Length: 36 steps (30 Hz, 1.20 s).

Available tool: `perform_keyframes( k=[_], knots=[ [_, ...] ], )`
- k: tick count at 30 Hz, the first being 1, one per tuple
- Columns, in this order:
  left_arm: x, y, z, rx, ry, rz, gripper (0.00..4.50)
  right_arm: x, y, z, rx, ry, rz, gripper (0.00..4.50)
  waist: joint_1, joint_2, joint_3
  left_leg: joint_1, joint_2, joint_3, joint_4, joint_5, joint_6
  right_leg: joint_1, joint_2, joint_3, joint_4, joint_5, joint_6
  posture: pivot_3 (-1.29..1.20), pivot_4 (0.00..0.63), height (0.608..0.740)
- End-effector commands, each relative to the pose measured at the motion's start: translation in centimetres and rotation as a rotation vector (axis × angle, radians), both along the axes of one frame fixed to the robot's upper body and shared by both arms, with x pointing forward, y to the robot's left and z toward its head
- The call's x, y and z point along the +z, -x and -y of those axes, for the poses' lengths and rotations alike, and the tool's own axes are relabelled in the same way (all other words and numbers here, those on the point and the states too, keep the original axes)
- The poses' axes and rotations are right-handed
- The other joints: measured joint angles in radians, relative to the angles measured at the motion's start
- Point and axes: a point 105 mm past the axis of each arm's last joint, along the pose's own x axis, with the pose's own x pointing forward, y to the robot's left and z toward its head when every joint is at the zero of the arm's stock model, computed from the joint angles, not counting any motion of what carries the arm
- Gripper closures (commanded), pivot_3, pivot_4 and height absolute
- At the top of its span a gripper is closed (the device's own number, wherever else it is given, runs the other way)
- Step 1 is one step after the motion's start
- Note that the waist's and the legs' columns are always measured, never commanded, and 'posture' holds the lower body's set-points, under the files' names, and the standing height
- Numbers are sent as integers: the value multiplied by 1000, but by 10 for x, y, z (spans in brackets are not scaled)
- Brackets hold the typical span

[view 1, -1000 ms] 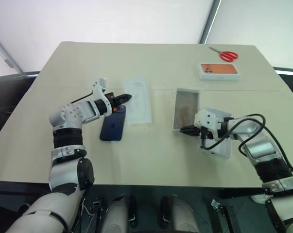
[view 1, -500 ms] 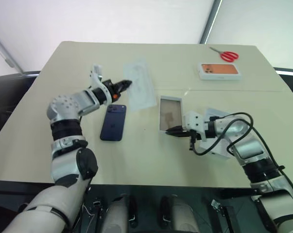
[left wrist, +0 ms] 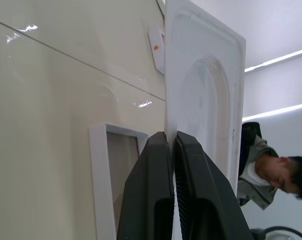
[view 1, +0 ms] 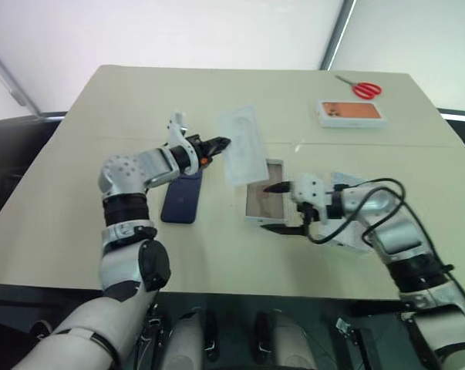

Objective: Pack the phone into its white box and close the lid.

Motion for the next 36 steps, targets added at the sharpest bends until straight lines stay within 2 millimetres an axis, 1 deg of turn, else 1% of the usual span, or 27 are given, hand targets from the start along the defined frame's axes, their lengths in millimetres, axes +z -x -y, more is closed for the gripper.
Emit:
perform_keyframes(
  k=[1,2,4,7,11,13,18,24,29,32,34,35,36],
  knots=[
    [7,2,8,-4,-12,41,4500,12,-5,35,-92,13,33,141,1,0,0,0,0,0,0,0,0,0,0,0,0,0,0,0,150,738],
    [2,3,13,-18,-30,28,4500,12,-7,50,-134,36,45,141,1,0,0,0,0,0,0,0,0,0,0,0,0,0,0,0,150,738],
    [-8,5,21,-37,-62,8,4500,14,-8,67,-185,41,59,141,2,0,0,0,0,0,0,0,0,0,0,0,0,0,0,0,150,738],
    [-21,7,31,-69,-100,-18,4500,16,-10,75,-218,26,80,141,-2,0,0,1,1,1,0,0,0,0,1,0,0,0,0,0,150,738],
    [-34,9,43,-105,-139,-49,4500,18,-11,77,-252,-30,88,141,-1,0,0,1,1,1,-1,0,-1,0,1,0,0,0,0,0,150,738],
    [-37,9,48,-118,-156,-53,4500,20,-12,75,-260,-64,93,141,1,0,0,1,1,1,-1,0,-1,0,1,0,0,0,0,0,150,738],
    [-41,8,49,-122,-164,-72,4500,28,-13,70,-254,-103,124,141,2,0,0,1,1,1,0,0,0,0,1,1,0,0,0,0,150,738],
    [-46,5,51,-100,-174,-77,4500,25,-15,64,-246,-103,131,141,3,0,0,1,1,1,0,0,0,0,1,1,0,0,0,0,150,738],
    [-44,4,56,-110,-174,-66,4500,21,-17,63,-245,-92,135,141,5,0,0,1,1,1,0,0,0,0,1,1,0,0,0,0,150,738],
    [-40,3,58,-119,-173,-40,3390,20,-17,62,-242,-77,144,109,5,0,0,1,1,1,0,0,0,0,1,1,0,0,0,0,150,738],
    [-39,1,59,-119,-197,-23,2334,21,-18,60,-239,-83,145,109,5,0,0,1,1,1,0,0,0,0,1,1,0,0,0,0,150,738],
    [-39,2,59,-124,-202,-19,1920,21,-18,59,-238,-87,147,109,5,0,0,1,1,1,0,0,0,0,1,1,0,0,0,0,150,738],
    [-39,2,59,-129,-205,-18,1920,22,-19,58,-236,-90,148,109,5,0,0,1,1,1,0,0,0,0,1,1,0,0,0,0,150,738]
  ],
)
